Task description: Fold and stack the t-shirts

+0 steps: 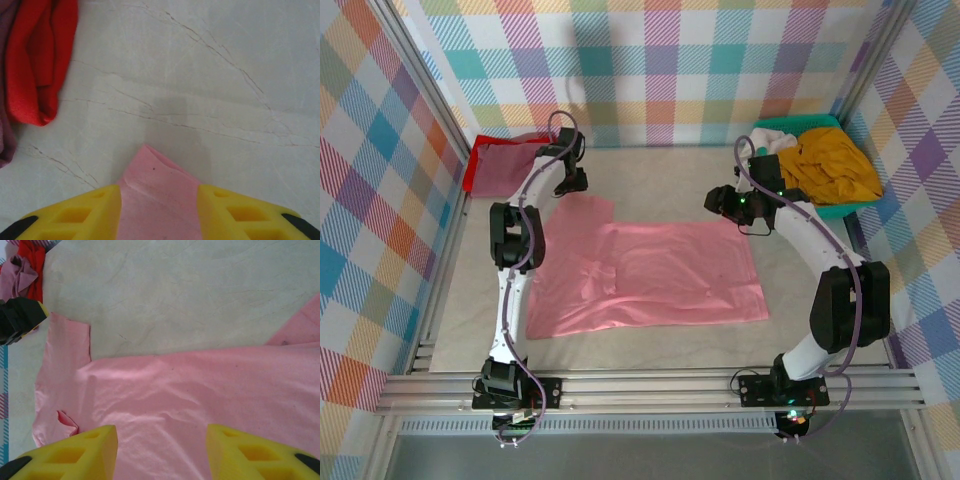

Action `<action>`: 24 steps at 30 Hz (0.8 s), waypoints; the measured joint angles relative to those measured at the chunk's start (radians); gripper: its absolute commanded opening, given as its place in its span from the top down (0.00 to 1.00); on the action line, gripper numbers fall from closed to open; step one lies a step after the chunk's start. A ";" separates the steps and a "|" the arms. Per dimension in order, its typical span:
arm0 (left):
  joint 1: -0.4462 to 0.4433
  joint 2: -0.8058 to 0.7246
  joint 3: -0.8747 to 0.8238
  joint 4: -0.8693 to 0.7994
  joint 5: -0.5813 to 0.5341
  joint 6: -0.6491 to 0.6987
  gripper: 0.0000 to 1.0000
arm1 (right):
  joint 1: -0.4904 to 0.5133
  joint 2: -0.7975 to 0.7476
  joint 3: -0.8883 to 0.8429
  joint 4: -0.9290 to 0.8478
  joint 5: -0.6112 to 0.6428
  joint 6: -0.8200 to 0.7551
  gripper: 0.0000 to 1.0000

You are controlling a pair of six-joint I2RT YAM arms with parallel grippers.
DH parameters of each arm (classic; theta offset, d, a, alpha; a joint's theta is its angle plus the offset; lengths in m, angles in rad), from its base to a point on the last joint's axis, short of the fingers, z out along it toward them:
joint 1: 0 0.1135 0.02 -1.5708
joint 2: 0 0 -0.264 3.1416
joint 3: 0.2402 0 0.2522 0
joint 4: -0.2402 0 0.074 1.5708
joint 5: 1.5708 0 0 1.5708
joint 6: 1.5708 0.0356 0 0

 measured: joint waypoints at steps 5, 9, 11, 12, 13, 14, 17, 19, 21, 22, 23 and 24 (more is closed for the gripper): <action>0.002 0.062 0.064 -0.010 0.002 0.008 0.55 | 0.000 0.000 0.000 -0.005 0.000 -0.001 0.50; 0.003 0.106 0.116 -0.025 0.009 0.014 0.64 | 0.000 -0.007 0.000 -0.011 0.010 -0.004 0.50; 0.003 0.106 0.127 -0.025 0.012 0.013 0.93 | 0.000 -0.014 0.000 -0.015 0.014 -0.008 0.50; 0.003 0.106 0.128 -0.024 0.013 0.015 0.96 | 0.000 -0.018 0.000 -0.016 0.018 -0.010 0.50; 0.004 0.106 0.128 -0.024 0.012 0.016 0.96 | 0.000 -0.022 0.000 -0.016 0.020 -0.012 0.48; 0.004 0.106 0.128 -0.026 0.013 0.015 0.98 | -0.001 -0.026 0.000 -0.016 0.020 -0.013 0.48; 0.004 0.106 0.128 -0.035 0.014 0.014 1.00 | -0.005 -0.031 0.000 -0.016 0.031 -0.021 0.47; 0.004 0.106 0.128 -0.041 0.012 0.015 1.00 | -0.011 -0.031 0.000 -0.017 0.038 -0.026 0.46; 0.004 0.105 0.128 -0.043 0.011 0.018 1.00 | -0.021 -0.028 0.006 -0.025 0.045 -0.027 0.46; 0.004 0.102 0.127 -0.042 0.009 0.022 1.00 | -0.029 -0.019 0.019 -0.036 0.047 -0.026 0.46; 0.004 0.097 0.124 -0.042 0.007 0.024 1.00 | -0.037 -0.006 0.034 -0.043 0.049 -0.026 0.46; 0.004 0.087 0.114 -0.040 0.001 0.029 1.00 | -0.046 0.011 0.053 -0.046 0.050 -0.026 0.46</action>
